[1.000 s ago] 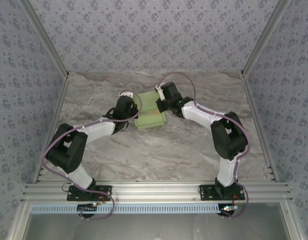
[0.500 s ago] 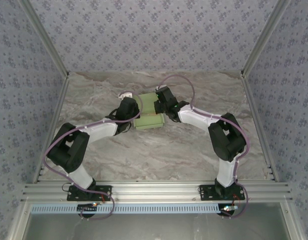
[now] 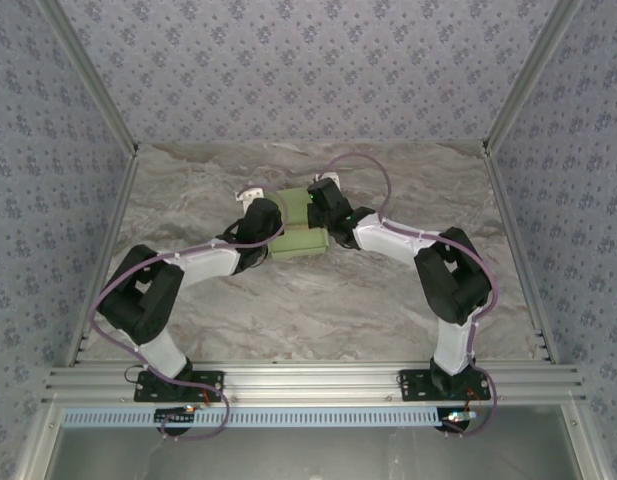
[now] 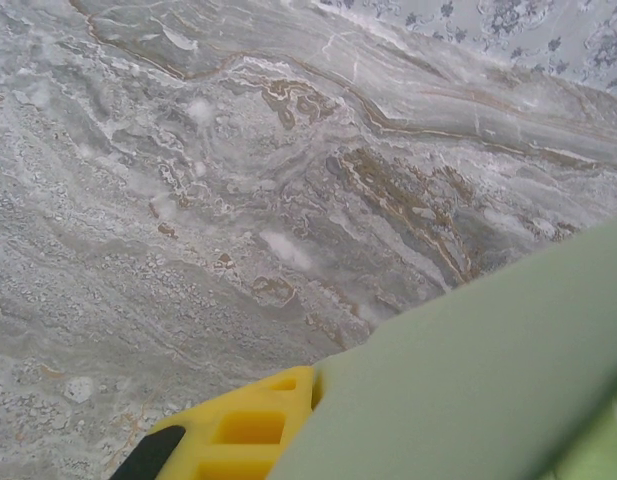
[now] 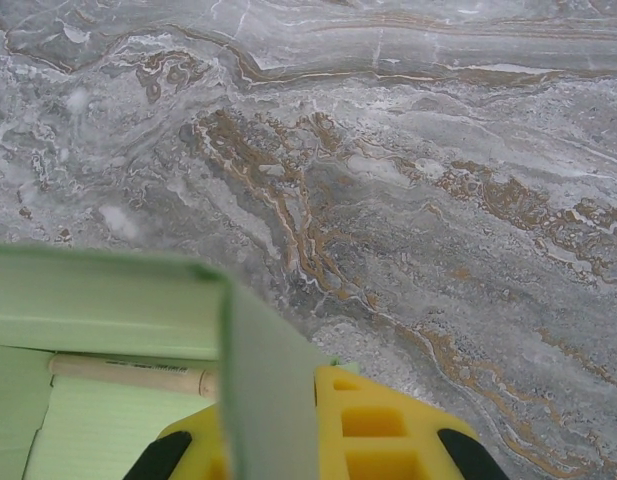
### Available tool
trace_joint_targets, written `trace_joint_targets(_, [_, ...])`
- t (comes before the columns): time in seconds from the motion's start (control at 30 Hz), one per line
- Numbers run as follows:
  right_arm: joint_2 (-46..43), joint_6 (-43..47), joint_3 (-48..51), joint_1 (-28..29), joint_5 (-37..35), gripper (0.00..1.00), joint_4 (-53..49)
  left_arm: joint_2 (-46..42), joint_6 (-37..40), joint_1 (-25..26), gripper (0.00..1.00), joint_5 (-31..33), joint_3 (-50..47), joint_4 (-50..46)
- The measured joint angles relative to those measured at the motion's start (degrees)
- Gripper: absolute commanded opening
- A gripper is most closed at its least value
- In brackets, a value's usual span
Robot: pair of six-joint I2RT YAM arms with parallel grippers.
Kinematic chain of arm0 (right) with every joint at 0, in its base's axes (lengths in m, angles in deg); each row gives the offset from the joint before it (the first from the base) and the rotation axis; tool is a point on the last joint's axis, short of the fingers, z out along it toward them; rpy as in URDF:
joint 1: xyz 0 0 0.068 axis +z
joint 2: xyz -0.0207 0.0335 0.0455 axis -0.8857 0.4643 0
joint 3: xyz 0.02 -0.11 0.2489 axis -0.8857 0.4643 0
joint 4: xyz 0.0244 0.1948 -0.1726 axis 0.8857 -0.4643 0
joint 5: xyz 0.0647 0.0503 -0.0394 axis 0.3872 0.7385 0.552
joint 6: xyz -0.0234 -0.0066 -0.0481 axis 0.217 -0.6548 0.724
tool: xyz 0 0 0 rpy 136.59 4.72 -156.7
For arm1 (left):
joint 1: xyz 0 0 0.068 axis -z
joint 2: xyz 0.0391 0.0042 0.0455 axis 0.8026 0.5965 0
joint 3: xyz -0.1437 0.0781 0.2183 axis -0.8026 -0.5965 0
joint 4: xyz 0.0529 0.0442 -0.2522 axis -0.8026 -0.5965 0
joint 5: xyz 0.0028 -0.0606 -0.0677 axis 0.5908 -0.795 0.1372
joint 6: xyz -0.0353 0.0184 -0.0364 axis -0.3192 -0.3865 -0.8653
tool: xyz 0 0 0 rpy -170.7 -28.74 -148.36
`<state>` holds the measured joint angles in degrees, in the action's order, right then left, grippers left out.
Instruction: Fold the paper box
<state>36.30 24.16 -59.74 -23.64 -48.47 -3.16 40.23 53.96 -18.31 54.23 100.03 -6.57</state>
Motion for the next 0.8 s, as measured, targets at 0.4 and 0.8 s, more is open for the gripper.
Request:
trace_joint_targets(0.4, [0.00,-0.83,0.17,0.13,-0.44,0.07,0.20,0.96,-2.56,0.63,0.09,1.51,-1.51,3.74])
trace_joint_targets(0.8, [0.02,-2.08,1.49,0.13,-0.44,0.08,2.29,1.27,-3.63,1.40,0.10,2.84,-4.83,9.97])
